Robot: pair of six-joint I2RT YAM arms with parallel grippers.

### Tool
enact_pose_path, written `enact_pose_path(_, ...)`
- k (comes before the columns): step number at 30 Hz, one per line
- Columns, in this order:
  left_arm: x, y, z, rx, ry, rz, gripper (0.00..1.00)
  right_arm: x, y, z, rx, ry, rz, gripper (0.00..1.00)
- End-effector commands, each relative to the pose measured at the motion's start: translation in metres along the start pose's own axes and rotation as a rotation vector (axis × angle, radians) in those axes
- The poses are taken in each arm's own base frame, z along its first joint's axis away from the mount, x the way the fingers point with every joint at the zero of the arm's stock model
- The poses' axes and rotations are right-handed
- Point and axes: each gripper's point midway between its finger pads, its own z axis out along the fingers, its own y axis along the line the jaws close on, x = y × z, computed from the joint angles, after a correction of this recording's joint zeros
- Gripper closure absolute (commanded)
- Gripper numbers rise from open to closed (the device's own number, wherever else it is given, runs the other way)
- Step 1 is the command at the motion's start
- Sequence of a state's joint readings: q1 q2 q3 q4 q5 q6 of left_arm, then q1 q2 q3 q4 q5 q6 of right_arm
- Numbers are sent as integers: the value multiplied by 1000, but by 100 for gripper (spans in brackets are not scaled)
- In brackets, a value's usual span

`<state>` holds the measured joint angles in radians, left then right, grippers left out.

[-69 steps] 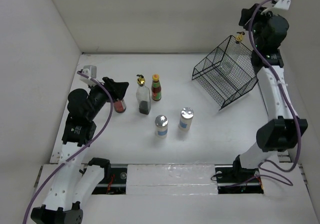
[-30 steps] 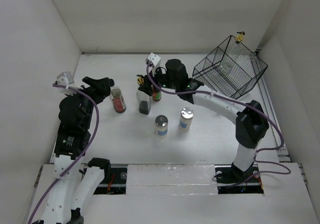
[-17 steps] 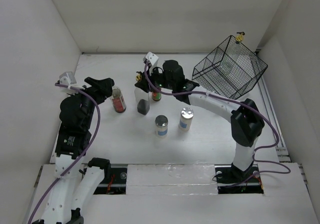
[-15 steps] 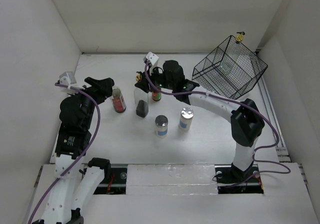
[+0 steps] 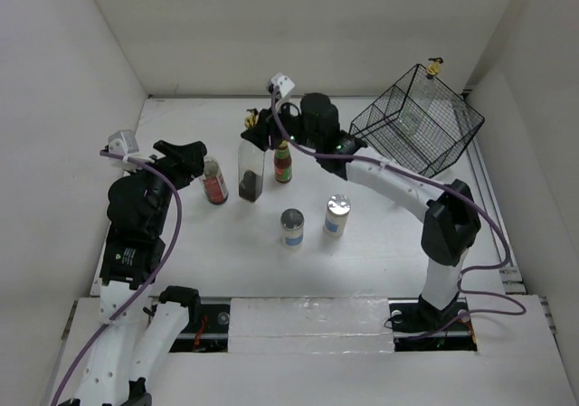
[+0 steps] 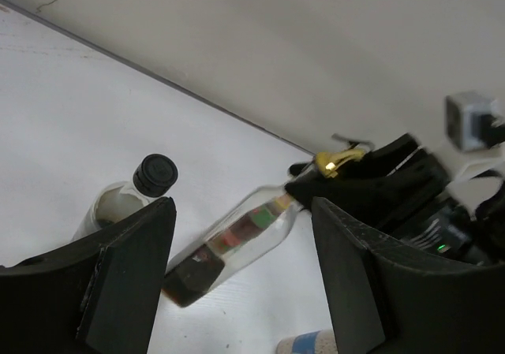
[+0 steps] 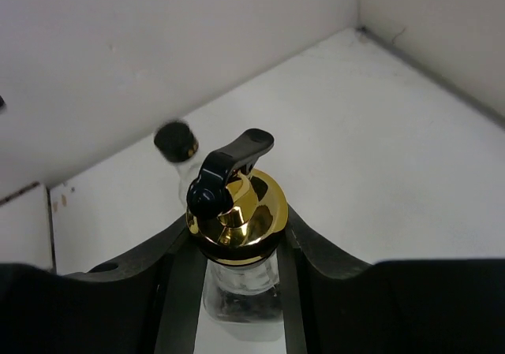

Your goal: Organize the condiment bottles

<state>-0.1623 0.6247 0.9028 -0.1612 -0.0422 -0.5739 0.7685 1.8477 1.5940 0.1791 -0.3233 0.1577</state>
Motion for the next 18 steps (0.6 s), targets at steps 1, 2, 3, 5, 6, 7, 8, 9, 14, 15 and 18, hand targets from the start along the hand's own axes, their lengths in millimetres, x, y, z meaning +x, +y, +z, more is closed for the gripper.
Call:
enact_pose_path(1,-8,-11,-1,55,-35,9,35,-233,27,-94,7,-537,-121,79)
enact_pose_path(2,-9,-14,-4,69,-36,9,35,-247,9,-109,59,-553,-130,79)
enact_pose_path(3,-9,-14,-4,69,-36,9,35,-261,1,-122,95,-577,-135,79)
enact_pose_path(5,-5,-11,-3,64,-29,10,35,-296,-7,-159,163,-645,-158,79)
enact_pose_path(6,-5,-11,-3,64,-29,19,35,-306,-29,-178,243,-660,-172,79)
enact_pose_path(7,-4,-12,-3,72,-23,19,35,-316,-37,-193,282,-687,-183,79)
enact_pose_path(8,-5,-16,-3,85,-25,19,35,-330,-41,-214,329,-719,-207,79)
enact_pose_path(9,-5,-16,-3,85,-25,19,35,-335,-68,-233,426,-733,-206,79)
enact_pose_path(14,-3,-18,-4,93,-19,18,35,-377,-113,-324,731,-825,-262,79)
enact_pose_path(15,-3,-18,-4,93,-19,18,35,-379,-118,-334,758,-825,-268,80)
enact_pose_path(18,-1,-19,0,93,-4,28,35,-388,-136,-378,891,-859,-284,80)
